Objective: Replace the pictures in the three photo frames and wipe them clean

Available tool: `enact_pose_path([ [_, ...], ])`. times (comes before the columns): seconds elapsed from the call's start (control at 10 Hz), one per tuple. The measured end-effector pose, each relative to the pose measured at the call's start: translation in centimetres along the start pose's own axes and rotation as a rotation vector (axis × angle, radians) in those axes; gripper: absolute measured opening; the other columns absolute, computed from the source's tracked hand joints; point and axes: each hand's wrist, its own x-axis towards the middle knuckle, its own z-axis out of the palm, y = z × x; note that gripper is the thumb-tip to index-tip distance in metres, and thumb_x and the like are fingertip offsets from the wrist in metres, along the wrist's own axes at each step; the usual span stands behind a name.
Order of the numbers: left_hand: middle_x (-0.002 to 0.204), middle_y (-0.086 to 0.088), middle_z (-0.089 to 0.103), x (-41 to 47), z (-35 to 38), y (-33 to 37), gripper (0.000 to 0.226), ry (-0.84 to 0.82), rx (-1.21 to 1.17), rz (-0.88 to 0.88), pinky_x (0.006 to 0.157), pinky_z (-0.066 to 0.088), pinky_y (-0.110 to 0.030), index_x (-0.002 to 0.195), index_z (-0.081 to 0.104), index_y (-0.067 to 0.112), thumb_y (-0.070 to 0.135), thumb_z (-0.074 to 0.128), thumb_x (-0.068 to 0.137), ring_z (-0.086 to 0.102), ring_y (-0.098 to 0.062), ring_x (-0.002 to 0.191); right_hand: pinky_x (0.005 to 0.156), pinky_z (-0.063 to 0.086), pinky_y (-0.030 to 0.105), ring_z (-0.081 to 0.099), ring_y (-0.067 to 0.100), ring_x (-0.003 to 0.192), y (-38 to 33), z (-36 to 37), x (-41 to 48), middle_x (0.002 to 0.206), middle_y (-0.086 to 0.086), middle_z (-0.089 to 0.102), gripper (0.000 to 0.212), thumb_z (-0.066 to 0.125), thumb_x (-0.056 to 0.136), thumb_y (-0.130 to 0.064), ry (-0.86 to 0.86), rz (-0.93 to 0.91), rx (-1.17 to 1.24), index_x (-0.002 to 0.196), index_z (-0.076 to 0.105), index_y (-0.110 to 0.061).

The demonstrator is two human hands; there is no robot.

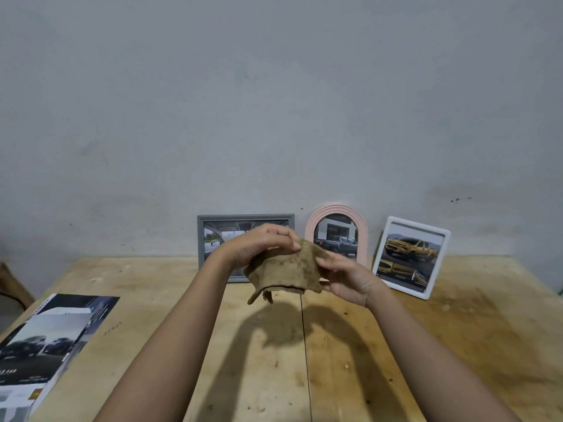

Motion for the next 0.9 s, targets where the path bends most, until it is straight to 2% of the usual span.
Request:
enact_pose_path([
  [0.1,0.082,-0.003,0.065,0.8,-0.4,-1.0,0.022,-0.105,0.058,-0.187,0.071,0.051,-0.023,0.087,0.063,0.013,0.022,0.073,0.070,0.063,-0.015,0.075,0.080,0.057,0.039,0.067,0.027,0.091,-0.8,-2.4,-0.4,0.103,0.018,0.067,0.072,0.091,0.048,-0.016,0.116,-0.002,0.168,0.112,0.062,-0.002],
  [0.2,0.088,-0.007,0.069,2.3,0.0,-4.0,0.023,-0.159,0.190,-0.376,0.074,0.057,-0.028,0.094,0.068,0.005,0.014,0.076,0.075,0.067,-0.019,0.079,0.076,0.057,0.036,0.068,0.025,0.086,-0.4,-4.9,-0.8,0.095,0.015,0.068,0.039,0.069,0.074,-0.012,0.275,0.041,0.133,0.110,0.057,-0.004],
  [0.3,0.082,-0.003,0.070,3.6,1.6,-8.5,0.010,-0.004,0.067,-0.438,0.066,0.053,-0.021,0.085,0.069,0.012,0.012,0.076,0.077,0.067,-0.013,0.073,0.085,0.055,0.041,0.067,0.026,0.092,1.4,-7.9,-1.4,0.097,0.011,0.070,0.022,0.065,0.085,-0.022,0.400,0.127,-0.208,0.104,0.061,-0.012],
  [0.4,0.077,-0.002,0.070,4.2,4.4,-13.2,0.015,0.287,-0.137,-0.476,0.058,0.048,-0.021,0.081,0.066,0.014,0.013,0.078,0.073,0.065,-0.014,0.067,0.088,0.053,0.046,0.069,0.026,0.092,3.9,-10.7,-2.7,0.097,0.007,0.073,0.021,0.068,0.083,-0.033,0.438,0.221,-0.550,0.098,0.067,-0.018],
  [0.5,0.087,-0.011,0.073,4.6,8.0,-17.1,0.023,0.456,-0.294,-0.526,0.057,0.054,-0.023,0.097,0.067,0.003,0.007,0.075,0.076,0.070,-0.019,0.073,0.068,0.054,0.025,0.067,0.019,0.083,6.5,-12.7,-4.3,0.095,0.007,0.072,0.011,0.064,0.088,-0.021,0.462,0.291,-0.626,0.096,0.068,-0.014],
  [0.6,0.094,-0.016,0.070,5.4,11.5,-20.4,0.023,0.538,-0.259,-0.565,0.061,0.056,-0.025,0.096,0.065,0.000,0.004,0.074,0.076,0.067,-0.024,0.079,0.063,0.048,0.022,0.063,0.019,0.085,9.4,-14.5,-5.4,0.094,0.006,0.069,0.014,0.063,0.087,-0.016,0.477,0.372,-0.694,0.096,0.069,-0.006],
  [0.7,0.086,-0.013,0.064,6.3,13.9,-23.3,0.016,0.617,-0.161,-0.590,0.063,0.053,-0.032,0.087,0.060,0.005,0.001,0.071,0.077,0.061,-0.024,0.075,0.057,0.043,0.020,0.056,0.013,0.074,11.5,-16.3,-6.2,0.079,0.002,0.061,0.006,0.062,0.085,-0.012,0.516,0.464,-0.785,0.082,0.065,-0.008],
  [0.8,0.092,-0.011,0.059,6.7,15.2,-24.6,0.020,0.642,-0.007,-0.592,0.065,0.047,-0.031,0.095,0.055,0.010,-0.001,0.063,0.081,0.055,-0.020,0.078,0.055,0.040,0.022,0.052,0.012,0.069,13.1,-17.1,-6.6,0.073,0.000,0.057,0.016,0.063,0.081,-0.006,0.626,0.483,-0.837,0.069,0.058,-0.015],
  [0.9,0.114,-0.011,0.058,6.0,15.4,-25.6,0.032,0.761,0.270,-0.518,0.079,0.043,-0.022,0.116,0.057,0.010,0.003,0.060,0.085,0.055,-0.021,0.098,0.072,0.047,0.032,0.057,0.023,0.086,14.3,-18.1,-7.1,0.087,0.005,0.062,0.009,0.061,0.080,-0.006,0.803,0.388,-0.892,0.082,0.061,-0.015],
])
